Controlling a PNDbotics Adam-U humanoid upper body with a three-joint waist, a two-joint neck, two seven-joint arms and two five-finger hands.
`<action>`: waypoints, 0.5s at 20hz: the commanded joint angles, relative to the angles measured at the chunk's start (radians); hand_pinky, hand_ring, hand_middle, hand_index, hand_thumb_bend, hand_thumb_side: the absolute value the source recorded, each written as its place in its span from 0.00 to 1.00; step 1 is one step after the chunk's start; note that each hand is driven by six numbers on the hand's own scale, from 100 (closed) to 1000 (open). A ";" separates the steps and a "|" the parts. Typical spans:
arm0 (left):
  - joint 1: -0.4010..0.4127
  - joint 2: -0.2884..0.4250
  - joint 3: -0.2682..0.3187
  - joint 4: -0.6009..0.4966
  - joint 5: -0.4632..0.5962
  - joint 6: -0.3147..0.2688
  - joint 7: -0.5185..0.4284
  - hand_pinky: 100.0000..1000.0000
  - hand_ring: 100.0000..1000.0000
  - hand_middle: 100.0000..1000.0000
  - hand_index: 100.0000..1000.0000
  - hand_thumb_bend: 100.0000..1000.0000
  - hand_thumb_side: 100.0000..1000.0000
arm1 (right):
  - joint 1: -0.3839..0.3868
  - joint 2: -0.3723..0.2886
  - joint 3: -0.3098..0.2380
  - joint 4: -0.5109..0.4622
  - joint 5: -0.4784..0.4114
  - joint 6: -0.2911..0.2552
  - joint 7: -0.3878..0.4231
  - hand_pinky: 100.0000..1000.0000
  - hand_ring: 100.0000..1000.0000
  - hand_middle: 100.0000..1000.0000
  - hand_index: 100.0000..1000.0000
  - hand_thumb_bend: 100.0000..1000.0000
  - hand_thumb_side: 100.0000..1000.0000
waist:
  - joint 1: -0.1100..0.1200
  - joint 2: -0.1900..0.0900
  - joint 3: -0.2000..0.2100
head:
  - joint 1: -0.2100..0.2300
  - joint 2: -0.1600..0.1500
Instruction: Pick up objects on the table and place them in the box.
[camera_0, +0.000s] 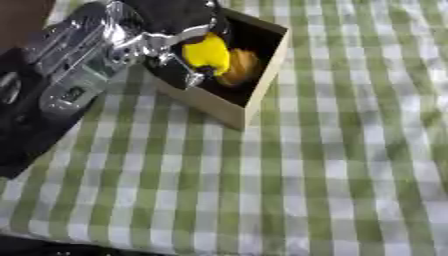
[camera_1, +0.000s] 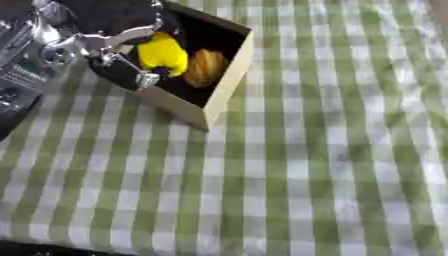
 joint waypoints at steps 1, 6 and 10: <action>-0.006 0.019 0.001 0.043 -0.032 -0.025 -0.002 0.63 0.64 0.52 0.69 0.14 0.00 | 0.000 -0.011 -0.005 -0.020 -0.003 0.002 -0.001 0.93 0.80 0.67 0.90 0.00 0.57 | -0.003 -0.020 -0.002 | 0.004 -0.008; 0.007 0.023 -0.013 0.071 -0.019 -0.053 -0.019 0.64 0.64 0.53 0.69 0.18 0.03 | 0.004 -0.008 -0.006 -0.020 -0.004 0.005 -0.002 0.93 0.80 0.67 0.90 0.00 0.57 | -0.003 -0.018 -0.003 | 0.005 -0.006; 0.012 0.031 -0.008 0.048 0.004 -0.057 -0.051 0.70 0.74 0.64 0.80 0.29 0.19 | 0.005 -0.005 -0.004 -0.020 -0.005 0.008 0.001 0.93 0.80 0.66 0.90 0.00 0.57 | -0.004 -0.017 0.001 | 0.004 -0.006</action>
